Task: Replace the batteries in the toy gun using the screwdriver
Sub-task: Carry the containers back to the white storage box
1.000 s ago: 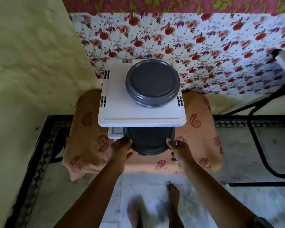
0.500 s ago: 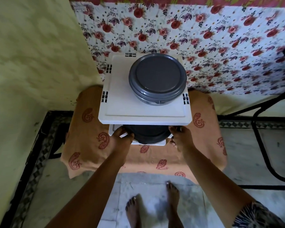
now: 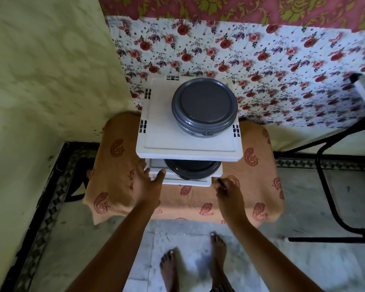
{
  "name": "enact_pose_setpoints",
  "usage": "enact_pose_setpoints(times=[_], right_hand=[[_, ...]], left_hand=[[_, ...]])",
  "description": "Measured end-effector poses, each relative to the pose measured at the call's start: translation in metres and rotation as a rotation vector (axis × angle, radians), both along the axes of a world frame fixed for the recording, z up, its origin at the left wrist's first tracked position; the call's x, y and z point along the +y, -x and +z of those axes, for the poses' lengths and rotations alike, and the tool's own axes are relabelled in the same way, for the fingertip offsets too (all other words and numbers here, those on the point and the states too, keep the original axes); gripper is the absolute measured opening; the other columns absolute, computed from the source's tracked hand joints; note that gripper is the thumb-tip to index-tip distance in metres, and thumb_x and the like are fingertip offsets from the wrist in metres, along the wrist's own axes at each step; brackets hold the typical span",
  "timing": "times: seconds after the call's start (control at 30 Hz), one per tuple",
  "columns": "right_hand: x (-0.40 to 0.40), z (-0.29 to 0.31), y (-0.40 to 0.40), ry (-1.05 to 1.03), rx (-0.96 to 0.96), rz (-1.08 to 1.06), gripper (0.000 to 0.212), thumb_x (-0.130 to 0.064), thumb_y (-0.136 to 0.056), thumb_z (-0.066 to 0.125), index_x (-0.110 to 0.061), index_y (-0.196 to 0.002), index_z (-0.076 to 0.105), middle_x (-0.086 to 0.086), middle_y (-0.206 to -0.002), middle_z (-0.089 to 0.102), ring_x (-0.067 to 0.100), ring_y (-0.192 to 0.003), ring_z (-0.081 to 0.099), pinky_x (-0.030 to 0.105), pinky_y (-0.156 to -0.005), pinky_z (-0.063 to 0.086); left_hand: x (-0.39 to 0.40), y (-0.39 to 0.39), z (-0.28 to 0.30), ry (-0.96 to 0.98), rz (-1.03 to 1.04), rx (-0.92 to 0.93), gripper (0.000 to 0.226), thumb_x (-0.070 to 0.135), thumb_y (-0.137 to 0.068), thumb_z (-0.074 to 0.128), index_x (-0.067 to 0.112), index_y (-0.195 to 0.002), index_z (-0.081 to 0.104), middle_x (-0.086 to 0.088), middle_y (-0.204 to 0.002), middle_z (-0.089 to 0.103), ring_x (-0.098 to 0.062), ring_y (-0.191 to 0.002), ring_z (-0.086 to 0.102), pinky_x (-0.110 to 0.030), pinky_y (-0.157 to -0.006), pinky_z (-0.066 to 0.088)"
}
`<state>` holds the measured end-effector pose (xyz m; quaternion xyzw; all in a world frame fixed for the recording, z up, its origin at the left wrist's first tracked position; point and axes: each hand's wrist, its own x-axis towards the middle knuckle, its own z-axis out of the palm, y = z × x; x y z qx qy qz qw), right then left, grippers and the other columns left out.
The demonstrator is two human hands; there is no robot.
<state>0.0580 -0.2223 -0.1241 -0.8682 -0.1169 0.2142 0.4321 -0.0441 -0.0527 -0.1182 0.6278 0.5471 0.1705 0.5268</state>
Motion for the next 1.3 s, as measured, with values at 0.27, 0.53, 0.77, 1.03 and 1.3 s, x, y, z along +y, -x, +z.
enact_pose_setpoints(times=[0.27,0.53,0.77,1.03,1.3], right_hand=[[0.033,0.086,0.030,-0.084,-0.571,0.451,0.014,-0.026,-0.081,0.053,-0.022,-0.085,0.066,-0.007,-0.077,0.066,0.007,-0.074,0.053,0.024,-0.063,0.042],[0.142,0.129,-0.012,0.448,-0.872,0.938,0.036,-0.001,-0.083,0.047,-0.008,-0.116,0.057,0.011,-0.112,0.060,0.030,-0.109,0.049,0.039,-0.089,0.042],[0.179,0.113,-0.011,0.626,-0.848,0.954,0.036,-0.007,-0.091,0.041,-0.003,-0.126,0.049,0.016,-0.127,0.052,0.032,-0.121,0.041,0.040,-0.100,0.034],[0.171,0.104,-0.009,0.511,-0.793,0.971,0.045,-0.008,-0.083,0.056,-0.004,-0.127,0.049,0.013,-0.125,0.048,0.033,-0.115,0.043,0.041,-0.096,0.039],[0.168,0.104,0.006,0.427,-0.737,1.000,0.037,-0.006,-0.082,0.056,-0.003,-0.120,0.055,0.014,-0.116,0.052,0.031,-0.106,0.049,0.039,-0.089,0.044]], left_hand=[[0.022,0.005,0.043,-0.298,-0.113,0.135,0.103,0.035,-0.076,0.075,0.018,-0.151,0.005,-0.012,-0.156,0.007,-0.034,-0.142,0.011,-0.053,-0.114,0.022],[0.036,0.000,0.045,-0.365,-0.372,0.115,0.083,0.024,-0.087,0.064,0.012,-0.150,0.011,-0.013,-0.157,0.018,-0.028,-0.145,0.014,-0.043,-0.118,0.019],[0.041,0.001,0.040,-0.357,-0.360,0.099,0.085,0.025,-0.085,0.067,0.014,-0.150,0.014,-0.011,-0.153,0.029,-0.027,-0.140,0.030,-0.043,-0.112,0.034],[0.040,0.003,0.040,-0.333,-0.341,0.068,0.081,0.021,-0.085,0.068,0.012,-0.149,0.019,-0.011,-0.150,0.034,-0.028,-0.136,0.038,-0.040,-0.109,0.036],[0.042,0.004,0.042,-0.339,-0.377,0.084,0.077,0.019,-0.087,0.065,0.011,-0.148,0.020,-0.010,-0.150,0.035,-0.025,-0.137,0.037,-0.034,-0.110,0.032]])
